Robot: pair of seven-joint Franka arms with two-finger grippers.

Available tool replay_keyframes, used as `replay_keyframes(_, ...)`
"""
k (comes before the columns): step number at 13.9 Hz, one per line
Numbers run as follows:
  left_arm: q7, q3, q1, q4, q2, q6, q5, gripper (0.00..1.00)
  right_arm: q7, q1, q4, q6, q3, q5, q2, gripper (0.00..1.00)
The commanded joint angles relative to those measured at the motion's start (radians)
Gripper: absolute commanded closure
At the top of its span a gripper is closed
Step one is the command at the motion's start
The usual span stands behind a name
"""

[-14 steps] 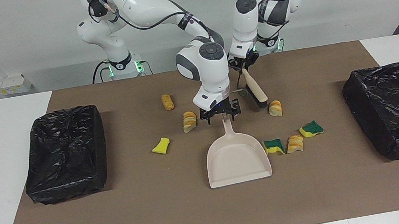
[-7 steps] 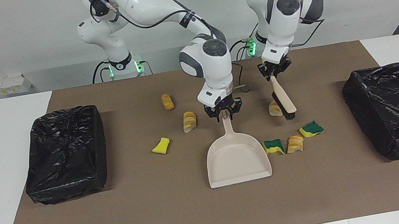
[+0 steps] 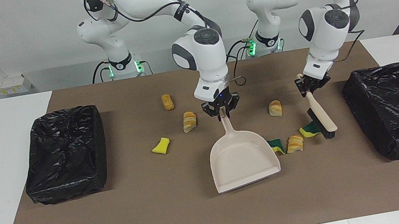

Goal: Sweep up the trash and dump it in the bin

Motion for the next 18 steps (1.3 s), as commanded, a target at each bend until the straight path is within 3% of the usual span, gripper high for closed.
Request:
replay_keyframes(1,0.109,-0.011,0.059,0.079,0.098,0.026,0.01,1.0,-0.303,-0.071,-0.033,-0.08,0.01,0.006,-0.081,1.0)
replay_keyframes(4,0.135,-0.014,0.055,0.076,0.13,0.058,0.01,1.0,-0.689,-0.113,-0.033,-0.159,0.01,0.008,-0.087,1.0)
replay_keyframes(8,0.117,-0.02,-0.014,0.075,0.139,0.05,-0.006,1.0,-1.049,-0.134,-0.036,-0.24,0.01,0.005,-0.095,1.0)
replay_keyframes(12,0.004,-0.018,-0.103,0.073,0.135,0.044,-0.027,1.0,-1.209,-0.121,-0.036,-0.234,0.01,-0.012,-0.064,1.0)
replay_keyframes(18,0.016,-0.018,-0.096,0.093,0.144,0.046,-0.084,1.0,-1.35,-0.098,-0.001,-0.217,0.01,-0.053,0.005,1.0)
